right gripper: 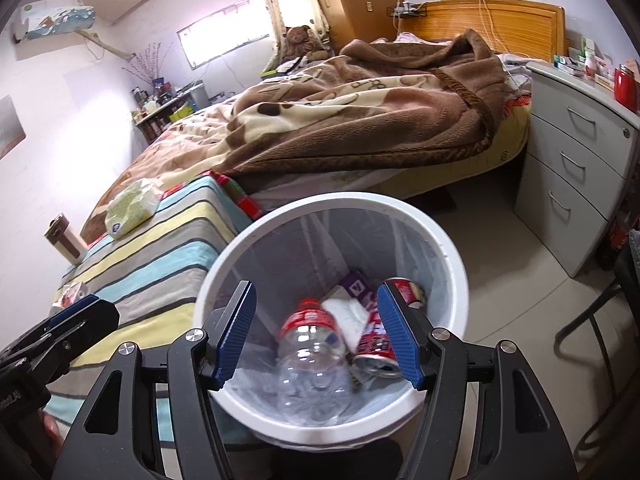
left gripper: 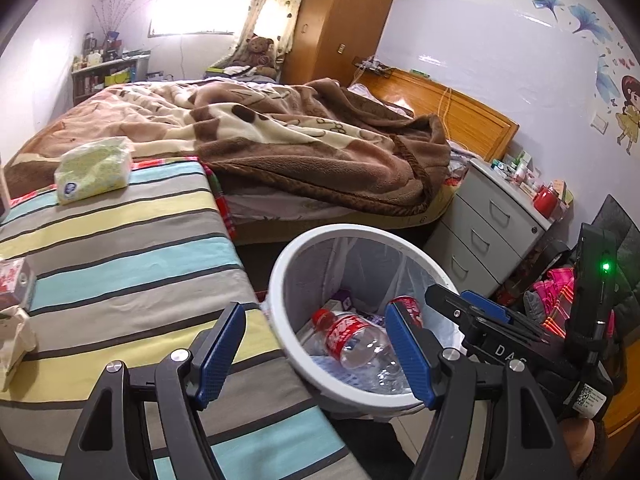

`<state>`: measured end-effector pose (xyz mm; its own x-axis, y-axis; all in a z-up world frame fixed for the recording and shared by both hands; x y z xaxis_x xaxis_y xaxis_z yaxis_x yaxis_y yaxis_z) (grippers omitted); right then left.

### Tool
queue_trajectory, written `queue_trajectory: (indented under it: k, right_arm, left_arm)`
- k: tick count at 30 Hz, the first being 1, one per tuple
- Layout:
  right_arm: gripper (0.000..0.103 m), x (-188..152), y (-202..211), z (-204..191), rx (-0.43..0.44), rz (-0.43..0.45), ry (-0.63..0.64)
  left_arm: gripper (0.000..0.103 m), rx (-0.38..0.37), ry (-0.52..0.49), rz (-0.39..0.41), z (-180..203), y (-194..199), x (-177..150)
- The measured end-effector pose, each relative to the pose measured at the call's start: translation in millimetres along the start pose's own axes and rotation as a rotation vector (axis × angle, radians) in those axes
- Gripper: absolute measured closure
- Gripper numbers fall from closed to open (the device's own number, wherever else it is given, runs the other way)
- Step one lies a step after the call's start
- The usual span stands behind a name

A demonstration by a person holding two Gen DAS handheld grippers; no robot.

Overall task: Collect trash
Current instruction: 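Open both grippers to drop the can and bottle into the bin, then move the right gripper toward the beige cloth bag while the left approaches the pale blue foam sleeve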

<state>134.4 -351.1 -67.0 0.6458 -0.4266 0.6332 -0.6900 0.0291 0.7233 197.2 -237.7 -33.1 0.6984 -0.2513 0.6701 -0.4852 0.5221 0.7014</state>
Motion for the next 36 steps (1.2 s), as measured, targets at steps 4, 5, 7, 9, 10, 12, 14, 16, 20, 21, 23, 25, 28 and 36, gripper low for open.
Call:
queue_trajectory:
  k: [4,5,7,9,10,12,14,16,20,21,23,25,28,36]
  right_arm:
    - [0.038,-1,1,-10,0.016,0.003,0.016]
    - [0.038,-1,1,-13,0.019,0.004,0.021]
    - [0.038,-2,2,-19,0.025,0.006,0.030]
    - [0.038,-3,3,-26,0.038,0.011,0.039]
    - [0.038,-3,3,-28,0.042,0.012,0.043]
    - [0.038,-5,3,-35,0.055,0.015,0.051]
    - [0.038,-7,3,-43,0.072,0.015,0.061]
    - [0.038,-9,2,-50,0.083,0.014,0.072]
    - [0.038,-12,0,-65,0.110,0.010,0.096]
    - [0.038,-13,-1,-70,0.119,0.009,0.102]
    - [0.038,-15,-2,-77,0.131,0.006,0.111]
    - [0.038,-16,-5,-86,0.142,0.001,0.121]
    - [0.038,-19,-7,-99,0.165,-0.008,0.131]
    - [0.038,-34,-11,-144,0.233,-0.033,0.190]
  left_arm:
    - [0.031,-0.003,0.013,0.012,-10,10,-3]
    - [0.031,0.002,0.019,0.017,-13,13,-4]
    - [0.031,0.009,0.026,0.026,-18,19,-4]
    - [0.031,0.009,0.036,0.033,-24,24,-6]
    - [0.031,0.011,0.041,0.036,-27,27,-6]
    - [0.031,0.020,0.048,0.044,-34,32,-8]
    - [0.031,0.028,0.057,0.052,-41,38,-10]
    - [0.031,0.045,0.067,0.062,-51,45,-14]
    - [0.031,0.074,0.093,0.079,-72,57,-18]
    - [0.031,0.084,0.100,0.082,-78,60,-20]
    - [0.031,0.101,0.115,0.089,-90,67,-23]
    - [0.031,0.113,0.132,0.095,-101,72,-25]
    - [0.031,0.133,0.155,0.106,-120,82,-30]
    - [0.031,0.198,0.204,0.139,-173,114,-49]
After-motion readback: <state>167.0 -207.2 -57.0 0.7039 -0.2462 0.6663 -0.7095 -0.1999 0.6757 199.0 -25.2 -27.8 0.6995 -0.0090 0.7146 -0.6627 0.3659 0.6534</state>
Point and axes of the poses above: each gripper's, at about its wrist camera, not at the fingertips, and y roughly against the way its jaws point, z to its right, x to its top, the point moved 8 cm from there along -y, roughly the way its jaws point, and after that the axes turned 4 degrees about -z, right-handed, at the moved point
